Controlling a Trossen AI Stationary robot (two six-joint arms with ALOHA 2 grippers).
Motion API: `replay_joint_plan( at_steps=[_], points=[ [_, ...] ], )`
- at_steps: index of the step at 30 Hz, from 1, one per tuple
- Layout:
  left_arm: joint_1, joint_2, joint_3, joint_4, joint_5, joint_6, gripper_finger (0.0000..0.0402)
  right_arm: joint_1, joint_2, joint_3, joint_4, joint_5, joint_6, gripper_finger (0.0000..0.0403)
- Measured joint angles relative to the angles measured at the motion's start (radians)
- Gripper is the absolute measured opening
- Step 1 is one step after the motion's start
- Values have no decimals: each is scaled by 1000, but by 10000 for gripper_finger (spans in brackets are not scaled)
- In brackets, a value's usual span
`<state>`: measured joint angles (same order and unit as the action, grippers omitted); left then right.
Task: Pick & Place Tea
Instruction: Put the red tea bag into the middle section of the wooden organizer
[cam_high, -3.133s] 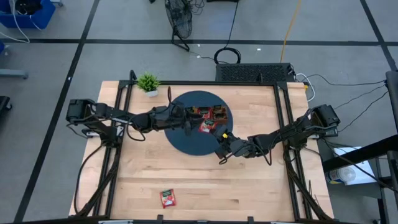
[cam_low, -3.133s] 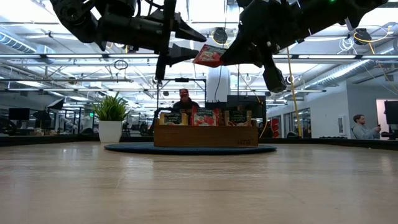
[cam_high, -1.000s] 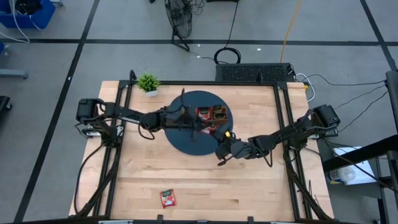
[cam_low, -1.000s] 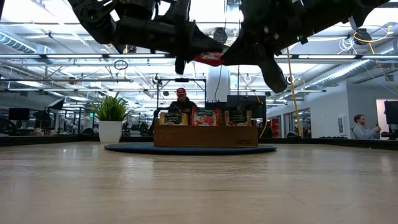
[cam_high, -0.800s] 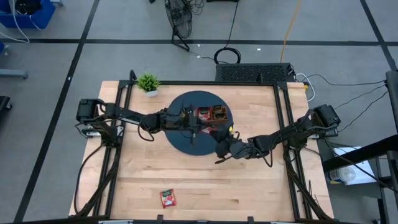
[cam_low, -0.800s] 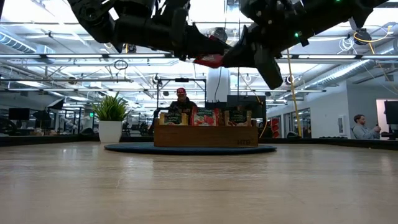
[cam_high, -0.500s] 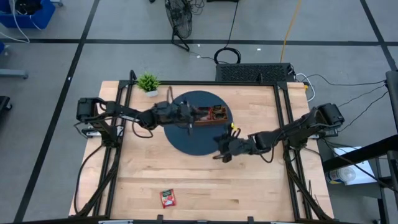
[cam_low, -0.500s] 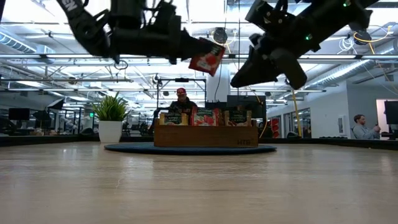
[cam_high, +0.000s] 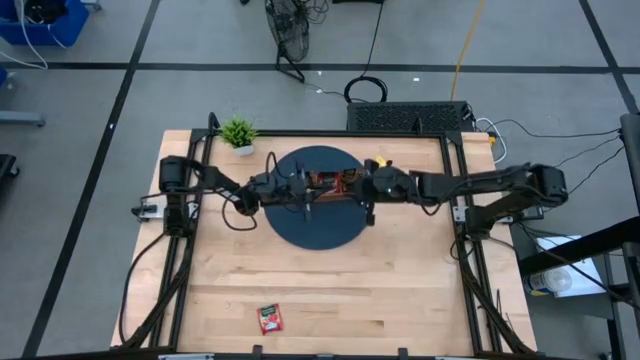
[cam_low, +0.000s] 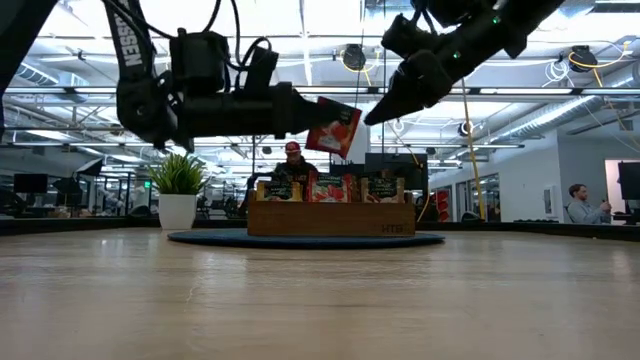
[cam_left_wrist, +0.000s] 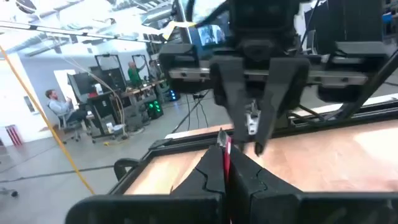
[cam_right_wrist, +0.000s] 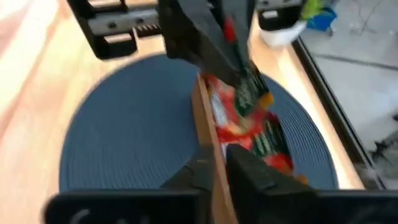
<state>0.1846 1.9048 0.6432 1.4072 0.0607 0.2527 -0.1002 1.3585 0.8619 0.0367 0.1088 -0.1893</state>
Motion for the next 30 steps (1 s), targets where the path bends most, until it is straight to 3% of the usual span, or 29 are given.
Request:
replay_joint_plan(
  at_steps=[7, 10, 17, 30],
  points=[
    [12, 8, 0, 8, 54, -2, 2, -37, 2, 142, -118, -14, -30, 146],
    [20, 8, 0, 9, 72, 0, 1, -46, 37, 201, -153, -66, -35, 167],
    [24, 8, 0, 10, 102, -19, 2, -76, 176, 264, -218, -112, -52, 145],
    [31, 8, 0, 2, 123, -25, 3, -77, 140, 267, -209, -115, -50, 53]
  ],
)
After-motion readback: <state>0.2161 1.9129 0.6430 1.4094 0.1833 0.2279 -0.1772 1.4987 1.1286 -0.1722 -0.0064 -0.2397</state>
